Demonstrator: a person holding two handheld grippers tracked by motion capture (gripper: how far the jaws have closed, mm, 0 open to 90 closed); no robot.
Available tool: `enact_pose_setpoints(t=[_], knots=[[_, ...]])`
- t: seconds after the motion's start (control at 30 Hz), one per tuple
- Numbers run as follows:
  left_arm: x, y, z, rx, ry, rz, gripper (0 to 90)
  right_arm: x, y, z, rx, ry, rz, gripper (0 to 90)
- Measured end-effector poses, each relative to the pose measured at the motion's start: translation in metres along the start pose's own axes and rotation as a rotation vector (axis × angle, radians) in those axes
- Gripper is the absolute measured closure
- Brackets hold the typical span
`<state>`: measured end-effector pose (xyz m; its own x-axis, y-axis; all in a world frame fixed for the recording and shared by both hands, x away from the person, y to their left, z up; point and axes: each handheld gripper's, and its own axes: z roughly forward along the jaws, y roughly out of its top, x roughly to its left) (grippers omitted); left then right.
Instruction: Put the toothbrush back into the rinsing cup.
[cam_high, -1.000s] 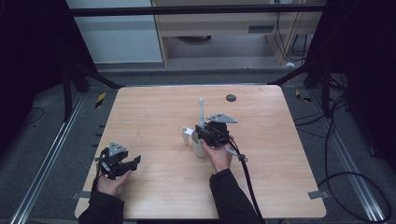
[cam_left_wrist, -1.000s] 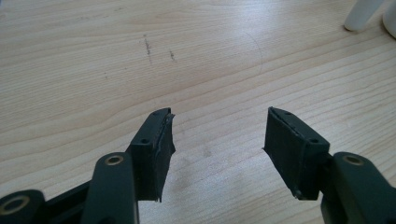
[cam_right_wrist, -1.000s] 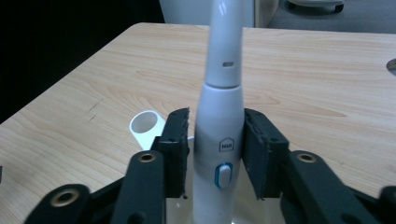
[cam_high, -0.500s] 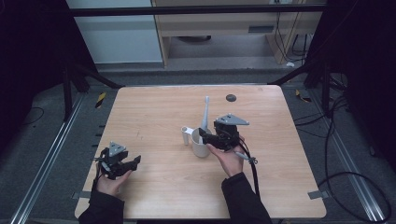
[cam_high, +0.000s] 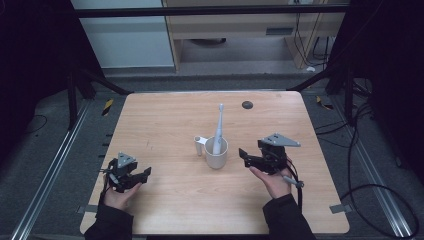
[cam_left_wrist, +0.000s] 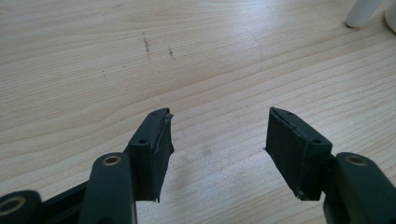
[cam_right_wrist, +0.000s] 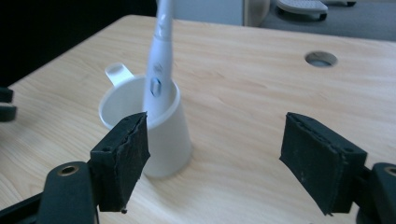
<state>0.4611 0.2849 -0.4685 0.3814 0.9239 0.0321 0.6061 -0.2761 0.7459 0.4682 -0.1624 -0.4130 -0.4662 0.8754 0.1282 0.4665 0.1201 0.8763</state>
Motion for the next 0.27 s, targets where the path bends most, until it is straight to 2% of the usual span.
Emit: enact_pose_setpoints(t=[0.27], knots=[[0.000,0.000,0.001,0.000,-0.005,0.003,38.7,-0.024,-0.028,-0.007,0.093,-0.073,-0.016,21.3]])
